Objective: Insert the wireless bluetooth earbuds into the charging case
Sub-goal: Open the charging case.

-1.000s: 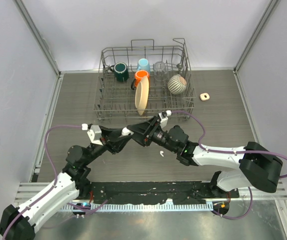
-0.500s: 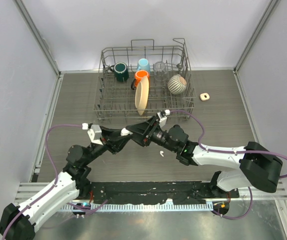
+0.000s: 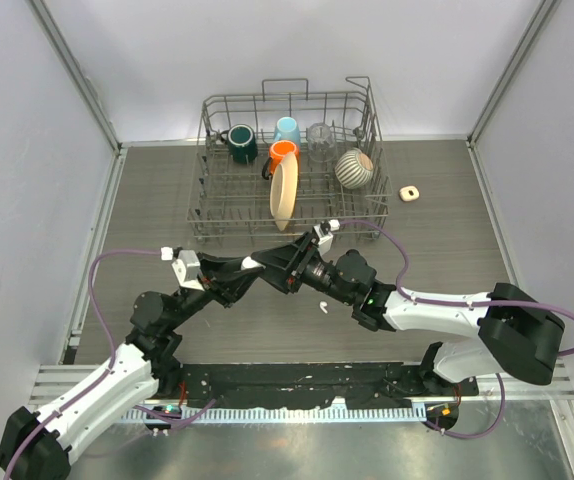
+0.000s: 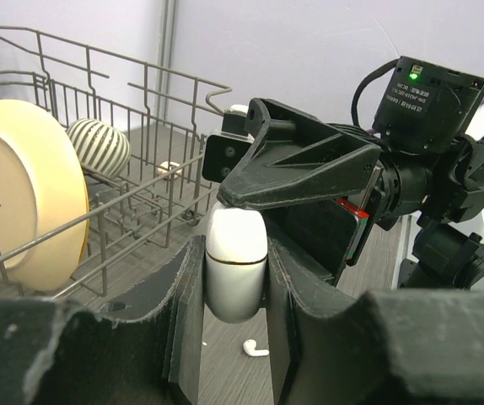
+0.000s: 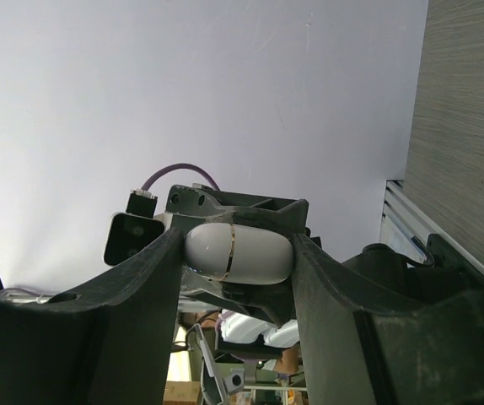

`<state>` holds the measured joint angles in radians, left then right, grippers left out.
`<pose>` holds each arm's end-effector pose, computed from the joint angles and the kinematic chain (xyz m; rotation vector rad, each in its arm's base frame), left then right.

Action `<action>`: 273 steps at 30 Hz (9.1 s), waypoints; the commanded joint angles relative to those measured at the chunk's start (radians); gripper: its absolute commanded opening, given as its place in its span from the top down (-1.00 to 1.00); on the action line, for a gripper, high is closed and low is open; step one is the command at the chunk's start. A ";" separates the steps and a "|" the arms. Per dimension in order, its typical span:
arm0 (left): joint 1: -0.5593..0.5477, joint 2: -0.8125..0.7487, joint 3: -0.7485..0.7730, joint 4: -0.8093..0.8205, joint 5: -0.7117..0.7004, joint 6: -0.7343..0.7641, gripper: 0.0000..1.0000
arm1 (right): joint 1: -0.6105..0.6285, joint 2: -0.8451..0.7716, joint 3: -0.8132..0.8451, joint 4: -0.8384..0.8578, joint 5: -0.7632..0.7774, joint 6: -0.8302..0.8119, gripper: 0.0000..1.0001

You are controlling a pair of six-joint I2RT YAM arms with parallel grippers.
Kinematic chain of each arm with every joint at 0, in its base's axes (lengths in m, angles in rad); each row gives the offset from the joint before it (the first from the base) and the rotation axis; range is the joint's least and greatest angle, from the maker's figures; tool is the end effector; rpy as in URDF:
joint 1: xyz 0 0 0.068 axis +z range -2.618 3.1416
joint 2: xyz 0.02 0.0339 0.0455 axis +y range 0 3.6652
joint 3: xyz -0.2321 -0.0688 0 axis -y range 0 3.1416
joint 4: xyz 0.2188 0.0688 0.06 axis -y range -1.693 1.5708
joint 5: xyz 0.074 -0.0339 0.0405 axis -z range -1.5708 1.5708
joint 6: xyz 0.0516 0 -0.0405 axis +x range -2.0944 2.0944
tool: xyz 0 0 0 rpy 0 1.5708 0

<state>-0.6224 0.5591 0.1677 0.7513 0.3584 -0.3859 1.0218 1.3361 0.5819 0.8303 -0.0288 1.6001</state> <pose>0.1218 -0.1097 0.2517 0.4789 1.2195 -1.0856 0.1510 0.2497 0.2427 0.5193 1.8503 2.0111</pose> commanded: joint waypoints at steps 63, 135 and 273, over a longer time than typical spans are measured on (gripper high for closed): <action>0.000 -0.114 -0.086 0.207 0.180 0.209 1.00 | 0.101 -0.268 0.243 -0.695 0.013 -1.039 -0.72; 0.000 -0.180 -0.051 0.095 0.223 0.254 1.00 | 0.031 -0.201 0.065 -0.235 -0.214 -0.597 -0.71; -0.002 -0.179 -0.065 0.121 0.172 0.208 1.00 | 0.006 -0.069 -0.024 0.098 -0.234 -0.348 0.69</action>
<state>-0.6216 0.3725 0.0822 0.8127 0.5461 -0.1780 1.0252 1.2743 0.5735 0.8639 -0.2741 1.2556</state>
